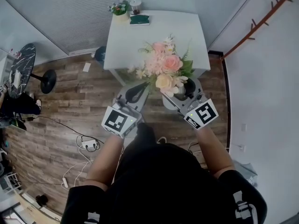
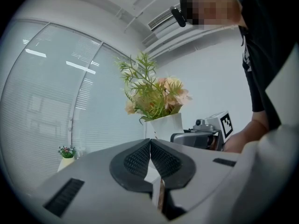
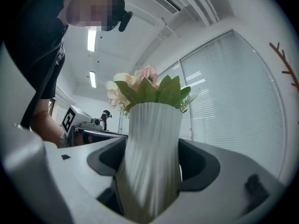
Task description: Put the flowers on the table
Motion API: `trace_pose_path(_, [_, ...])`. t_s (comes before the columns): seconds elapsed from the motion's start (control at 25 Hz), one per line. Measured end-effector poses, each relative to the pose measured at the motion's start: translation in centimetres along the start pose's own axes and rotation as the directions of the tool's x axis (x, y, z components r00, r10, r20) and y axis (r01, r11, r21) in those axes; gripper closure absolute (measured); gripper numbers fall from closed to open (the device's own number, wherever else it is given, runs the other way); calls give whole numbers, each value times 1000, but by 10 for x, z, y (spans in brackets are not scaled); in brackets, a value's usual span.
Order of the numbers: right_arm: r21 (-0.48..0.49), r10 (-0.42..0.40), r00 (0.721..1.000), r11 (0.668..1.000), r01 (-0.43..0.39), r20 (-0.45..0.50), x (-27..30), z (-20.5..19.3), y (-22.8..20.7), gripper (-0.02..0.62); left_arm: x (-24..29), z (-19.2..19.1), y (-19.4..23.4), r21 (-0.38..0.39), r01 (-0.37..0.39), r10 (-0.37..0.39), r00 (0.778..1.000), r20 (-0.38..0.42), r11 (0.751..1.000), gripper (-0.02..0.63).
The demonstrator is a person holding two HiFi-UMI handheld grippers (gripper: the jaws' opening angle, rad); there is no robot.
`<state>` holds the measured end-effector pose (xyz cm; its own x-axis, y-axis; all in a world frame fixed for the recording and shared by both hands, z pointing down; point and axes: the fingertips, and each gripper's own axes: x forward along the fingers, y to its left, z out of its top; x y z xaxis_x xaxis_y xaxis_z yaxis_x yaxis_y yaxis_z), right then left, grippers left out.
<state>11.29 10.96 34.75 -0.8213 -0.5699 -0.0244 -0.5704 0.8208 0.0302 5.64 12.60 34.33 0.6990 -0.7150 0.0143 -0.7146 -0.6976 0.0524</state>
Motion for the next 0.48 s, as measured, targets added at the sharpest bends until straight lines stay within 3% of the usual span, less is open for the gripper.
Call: trace_pose_path(0.48, [7, -26, 999, 1000, 26, -26, 88, -7, -38, 233, 24, -1, 89, -7, 29, -29, 999, -34, 1000, 592])
